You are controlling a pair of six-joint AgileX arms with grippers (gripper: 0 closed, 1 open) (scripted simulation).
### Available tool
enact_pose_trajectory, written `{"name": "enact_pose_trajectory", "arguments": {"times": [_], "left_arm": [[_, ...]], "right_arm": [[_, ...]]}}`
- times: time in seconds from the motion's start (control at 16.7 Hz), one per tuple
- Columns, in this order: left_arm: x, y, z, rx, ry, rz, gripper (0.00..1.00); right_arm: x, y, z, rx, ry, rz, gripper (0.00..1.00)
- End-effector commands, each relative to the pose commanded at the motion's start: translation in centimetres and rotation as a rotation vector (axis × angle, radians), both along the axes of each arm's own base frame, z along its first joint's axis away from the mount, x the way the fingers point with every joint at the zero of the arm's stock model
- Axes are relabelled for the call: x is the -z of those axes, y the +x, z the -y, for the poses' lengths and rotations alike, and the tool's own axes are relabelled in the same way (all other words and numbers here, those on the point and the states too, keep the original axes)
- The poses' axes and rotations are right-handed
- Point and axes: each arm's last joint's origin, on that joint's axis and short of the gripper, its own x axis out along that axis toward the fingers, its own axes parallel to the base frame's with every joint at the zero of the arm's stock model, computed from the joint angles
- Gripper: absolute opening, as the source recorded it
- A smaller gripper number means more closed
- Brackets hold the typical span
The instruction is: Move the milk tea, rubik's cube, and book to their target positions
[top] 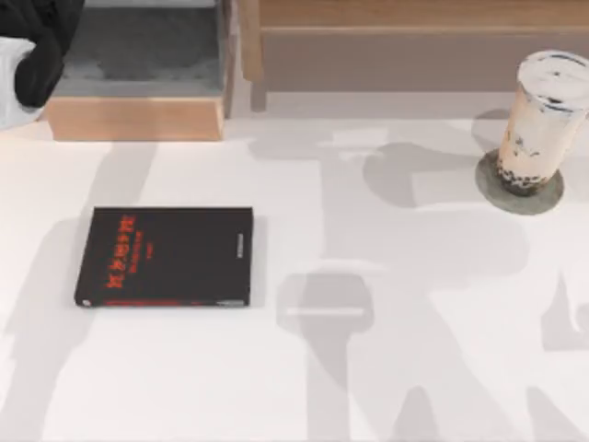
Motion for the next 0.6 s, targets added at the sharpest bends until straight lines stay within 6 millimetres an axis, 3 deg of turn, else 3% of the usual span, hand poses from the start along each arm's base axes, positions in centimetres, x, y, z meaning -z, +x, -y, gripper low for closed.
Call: {"name": "enact_pose_trajectory", "arguments": {"times": [0.42, 0.6], "left_arm": [[0.0, 2.8, 0.3, 0.003, 0.0, 0.003, 1.0], [0.0, 3.0, 0.3, 0.003, 0.0, 0.003, 1.0]], "right_arm": [[0.0, 0.0, 0.0, 0.0, 0.0, 0.0, 1.0], [0.0, 0.0, 0.0, 0.0, 0.0, 0.0, 1.0]]}}
